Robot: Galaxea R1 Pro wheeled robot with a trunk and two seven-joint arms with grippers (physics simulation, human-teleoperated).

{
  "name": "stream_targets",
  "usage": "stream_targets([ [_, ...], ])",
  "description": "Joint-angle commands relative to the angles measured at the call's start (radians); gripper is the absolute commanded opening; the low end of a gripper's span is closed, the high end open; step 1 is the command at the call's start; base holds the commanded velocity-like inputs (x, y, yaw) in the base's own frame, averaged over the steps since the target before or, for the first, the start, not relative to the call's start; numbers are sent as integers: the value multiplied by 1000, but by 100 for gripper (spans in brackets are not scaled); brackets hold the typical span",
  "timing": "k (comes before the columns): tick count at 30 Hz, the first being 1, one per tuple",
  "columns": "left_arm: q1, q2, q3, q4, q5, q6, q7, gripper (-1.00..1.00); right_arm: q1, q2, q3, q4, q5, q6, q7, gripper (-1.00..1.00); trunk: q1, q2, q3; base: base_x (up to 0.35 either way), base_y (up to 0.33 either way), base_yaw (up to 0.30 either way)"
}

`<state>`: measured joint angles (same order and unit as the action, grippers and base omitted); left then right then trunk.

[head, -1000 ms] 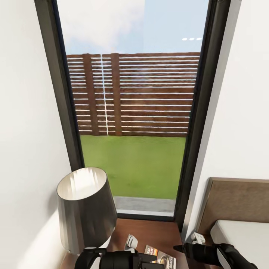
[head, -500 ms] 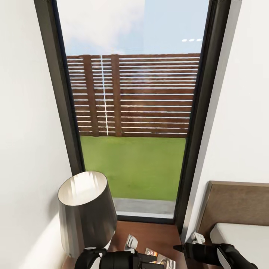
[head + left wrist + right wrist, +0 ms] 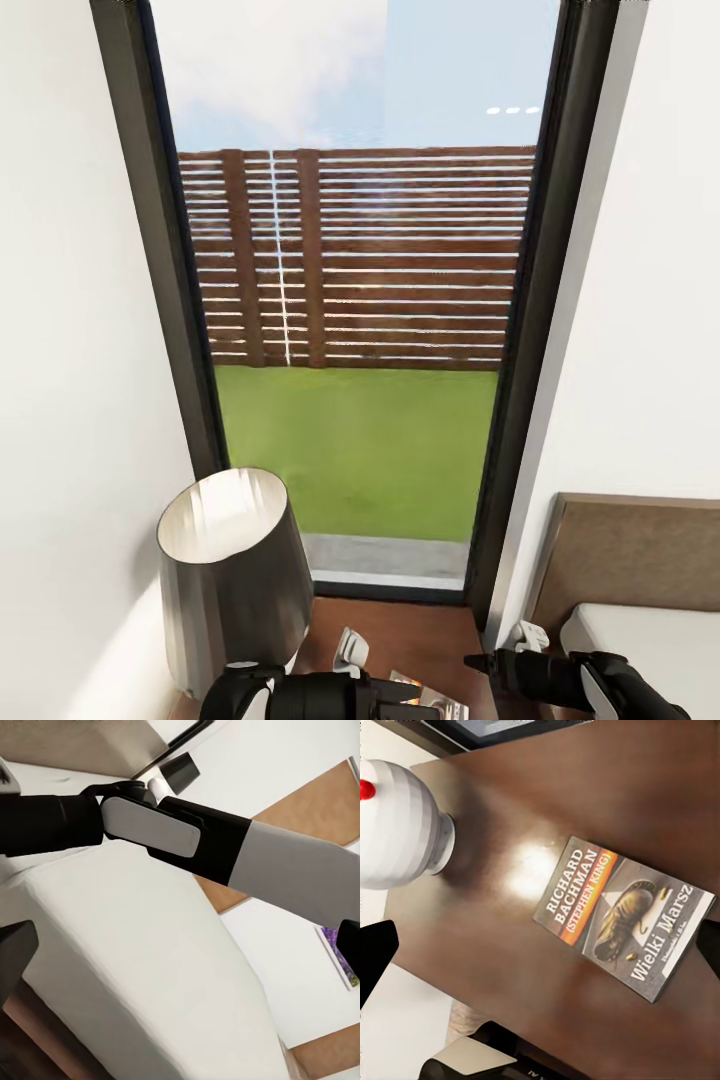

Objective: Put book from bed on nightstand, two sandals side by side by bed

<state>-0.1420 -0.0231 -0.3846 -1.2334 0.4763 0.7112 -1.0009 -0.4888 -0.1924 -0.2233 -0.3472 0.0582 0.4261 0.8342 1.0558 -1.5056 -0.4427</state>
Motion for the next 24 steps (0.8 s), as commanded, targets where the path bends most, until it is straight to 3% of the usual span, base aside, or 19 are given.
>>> stream_targets([
  [1,-1,0,0,0,5,7,0,100,-1,1,-8,-1,6,8,5,100,-4,7,2,0,0,0],
  [24,-1,1,0,1,4,7,2,100,-1,2,-10,-2,6,6,5,100,-92,168,81,0,0,15],
])
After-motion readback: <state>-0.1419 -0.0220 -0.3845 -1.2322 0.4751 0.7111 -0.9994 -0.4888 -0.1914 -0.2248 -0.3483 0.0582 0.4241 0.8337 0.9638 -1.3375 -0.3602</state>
